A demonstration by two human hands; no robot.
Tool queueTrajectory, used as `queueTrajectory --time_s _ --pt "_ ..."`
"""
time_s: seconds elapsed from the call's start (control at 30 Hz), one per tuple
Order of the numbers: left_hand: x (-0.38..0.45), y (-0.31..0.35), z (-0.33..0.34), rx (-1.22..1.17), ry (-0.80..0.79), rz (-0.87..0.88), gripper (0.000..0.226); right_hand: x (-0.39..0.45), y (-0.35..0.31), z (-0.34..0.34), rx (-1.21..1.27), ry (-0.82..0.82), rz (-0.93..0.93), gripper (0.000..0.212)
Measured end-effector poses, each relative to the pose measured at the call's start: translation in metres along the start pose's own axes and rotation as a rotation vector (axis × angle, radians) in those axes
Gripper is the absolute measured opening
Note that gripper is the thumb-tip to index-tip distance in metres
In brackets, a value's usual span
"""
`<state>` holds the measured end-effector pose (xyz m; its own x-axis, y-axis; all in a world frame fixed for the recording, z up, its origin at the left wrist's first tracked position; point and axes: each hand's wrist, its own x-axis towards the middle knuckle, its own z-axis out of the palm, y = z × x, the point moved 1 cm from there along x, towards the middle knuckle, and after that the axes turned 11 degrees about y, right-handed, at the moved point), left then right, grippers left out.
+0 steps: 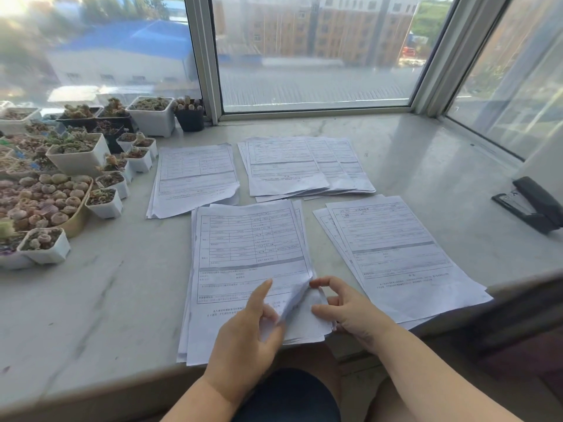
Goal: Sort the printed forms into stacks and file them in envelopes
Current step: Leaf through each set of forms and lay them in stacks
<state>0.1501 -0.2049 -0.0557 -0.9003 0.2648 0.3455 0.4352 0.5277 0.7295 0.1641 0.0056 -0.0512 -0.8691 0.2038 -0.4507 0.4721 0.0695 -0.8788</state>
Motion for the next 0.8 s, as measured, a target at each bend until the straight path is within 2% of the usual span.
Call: queueTrajectory --time_s 0.13,0.2,0.27,0.3,0.33,0.37,0.4,0.47,0.5,0.57,0.63,0.8 --pt "0.000 0.003 0.002 0.058 -0.068 0.042 0.024 0.000 -0.005 0.001 -0.124 -0.004 -0.006 0.029" --pt "0.002 0.004 0.001 0.060 -0.083 0.047 0.006 0.000 -0.008 0.003 -0.254 0.046 -0.038 0.027" --pt "0.003 0.005 -0.003 0.076 -0.074 0.050 0.013 0.000 -0.017 0.006 -0.501 0.204 -0.130 0.014" --pt "0.003 0.006 -0.005 0.100 -0.078 0.064 0.012 -0.002 -0.025 0.009 -0.573 0.271 -0.164 0.018" --pt "0.002 0.007 -0.007 0.131 -0.084 0.095 0.011 -0.003 -0.033 0.011 -0.581 0.302 -0.147 0.035" --pt "0.003 0.012 -0.010 0.163 -0.084 0.135 0.011 -0.003 -0.040 0.012 -0.562 0.288 -0.090 0.046" --pt "0.005 0.015 -0.012 0.188 -0.098 0.193 0.011 -0.003 -0.046 0.013 -0.552 0.238 -0.024 0.047" --pt "0.009 0.024 -0.014 0.258 -0.130 0.310 0.022 -0.005 -0.056 0.014 -0.558 0.128 0.029 0.026" --pt "0.012 0.026 -0.014 0.285 -0.124 0.342 0.034 -0.006 -0.060 0.015 -0.535 0.093 0.020 0.010" --pt "0.019 0.029 -0.012 0.327 -0.084 0.368 0.048 -0.009 -0.067 0.014 -0.418 0.069 -0.055 0.019" --pt "0.027 0.029 -0.015 0.337 -0.030 0.375 0.041 -0.010 -0.075 0.010 -0.295 0.068 -0.124 0.028" --pt "0.072 0.023 -0.021 0.380 0.063 0.353 0.055 0.005 -0.100 -0.003 0.020 0.142 -0.236 0.019"
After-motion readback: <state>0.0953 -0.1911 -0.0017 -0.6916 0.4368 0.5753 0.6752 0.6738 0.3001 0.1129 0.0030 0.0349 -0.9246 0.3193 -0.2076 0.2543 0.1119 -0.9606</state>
